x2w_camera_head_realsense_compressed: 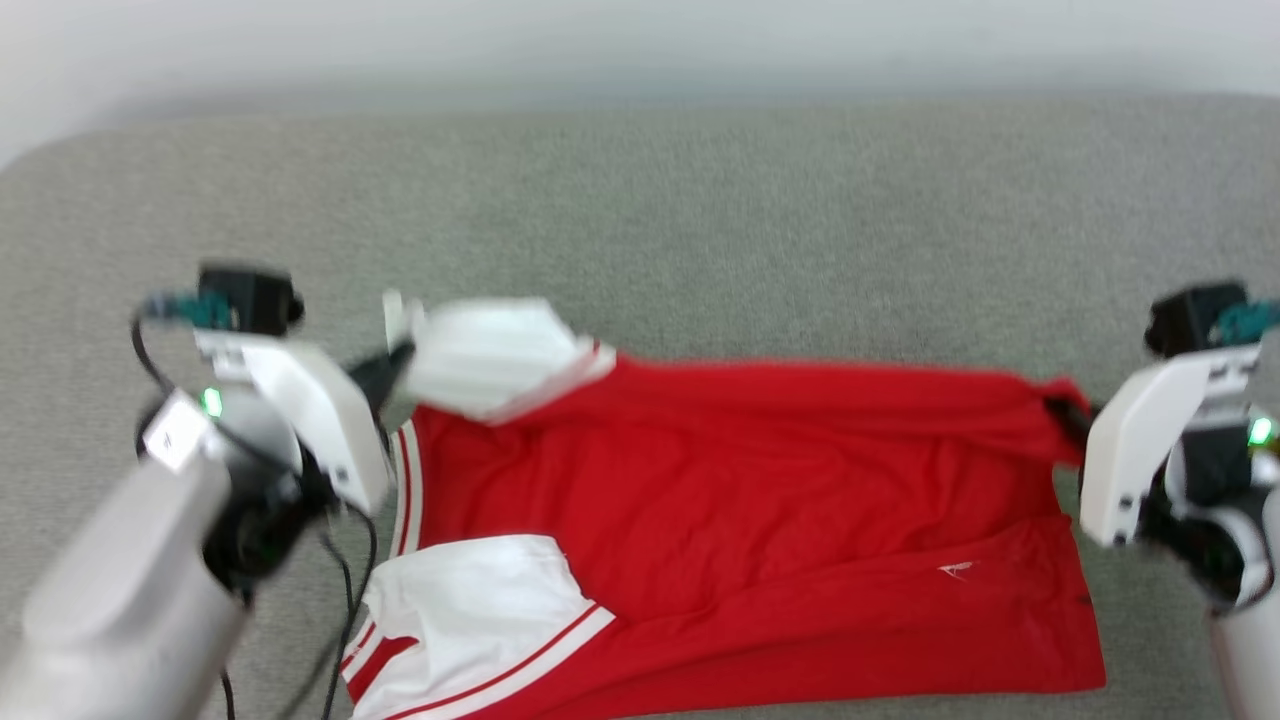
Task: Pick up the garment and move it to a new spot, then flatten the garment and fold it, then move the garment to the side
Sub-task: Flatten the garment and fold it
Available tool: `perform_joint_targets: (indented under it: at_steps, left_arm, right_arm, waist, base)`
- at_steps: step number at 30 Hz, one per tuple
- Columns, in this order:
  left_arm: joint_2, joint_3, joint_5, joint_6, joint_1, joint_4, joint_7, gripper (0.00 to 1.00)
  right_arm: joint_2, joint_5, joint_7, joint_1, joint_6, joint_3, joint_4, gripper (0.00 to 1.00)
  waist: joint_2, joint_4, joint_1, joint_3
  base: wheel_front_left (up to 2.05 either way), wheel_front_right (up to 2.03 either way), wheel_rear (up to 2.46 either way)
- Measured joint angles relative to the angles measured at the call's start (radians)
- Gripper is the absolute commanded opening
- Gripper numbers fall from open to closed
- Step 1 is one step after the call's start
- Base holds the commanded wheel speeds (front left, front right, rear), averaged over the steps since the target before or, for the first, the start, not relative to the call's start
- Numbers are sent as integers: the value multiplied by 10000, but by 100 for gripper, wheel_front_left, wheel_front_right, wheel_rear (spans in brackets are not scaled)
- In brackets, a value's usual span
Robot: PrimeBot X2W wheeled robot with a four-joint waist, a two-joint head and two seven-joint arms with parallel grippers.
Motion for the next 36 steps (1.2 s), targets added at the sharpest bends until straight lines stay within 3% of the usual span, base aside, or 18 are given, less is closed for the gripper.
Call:
perform_joint_targets:
  at_steps: [10, 15, 16, 17, 18, 19, 29, 33, 36]
  left_arm:
    - [165, 4, -874, 1212, 3527, -1595, -328, 0]
    - [-63, -82, -1319, 1507, 4720, -1898, -422, 0]
    - [-117, -98, -1367, 1524, 4854, -1896, -439, 0]
    - [-167, -119, -1453, 1521, 4950, -1887, -439, 8]
    - [-234, -136, -1511, 1494, 5017, -1833, -460, 44]
    - [-313, -155, -1499, 1476, 5049, -1764, -543, 100]
    - [-708, 23, -725, 1269, 5048, -1488, -2428, 100]
    - [-587, 148, -316, 1331, 5012, -1806, -3053, 100]
    - [-560, 224, 86, 1638, 4997, -2151, -3588, 100]
  right_arm:
    - [635, 207, -876, 2257, 0, -529, -136, 0]
    - [721, 376, -1206, 2950, -2, -771, 176, 0]
    - [727, 380, -1271, 3049, -2, -754, 217, 9]
    - [757, 408, -1369, 3145, -2, -744, 228, 39]
    - [836, 487, -1465, 3240, -2, -763, 272, 63]
    - [903, 500, -1553, 3357, -2, -752, 326, 100]
    - [1570, 96, -3327, 4243, -2, -1467, -495, 100]
    - [1716, -33, -3250, 4444, -2, -1952, -1135, 100]
    - [1716, -178, -2915, 4475, -2, -2385, -1438, 100]
  waist:
    - [0, 268, -1, -958]
    - [0, 270, -1, -1122]
    - [0, 261, -1, -1138]
    - [0, 251, -2, -1143]
    - [0, 243, -1, -1138]
    - [0, 232, -1, -1137]
    - [0, 201, -1, -1516]
    - [0, 186, -1, -1737]
    - [0, 173, -1, -1916]
  base:
    - [0, 0, 0]
    - [0, 0, 0]
    - [0, 0, 0]
    - [0, 0, 0]
    - [0, 0, 0]
    - [0, 0, 0]
    - [0, 0, 0]
    - [0, 0, 0]
    - [0, 0, 0]
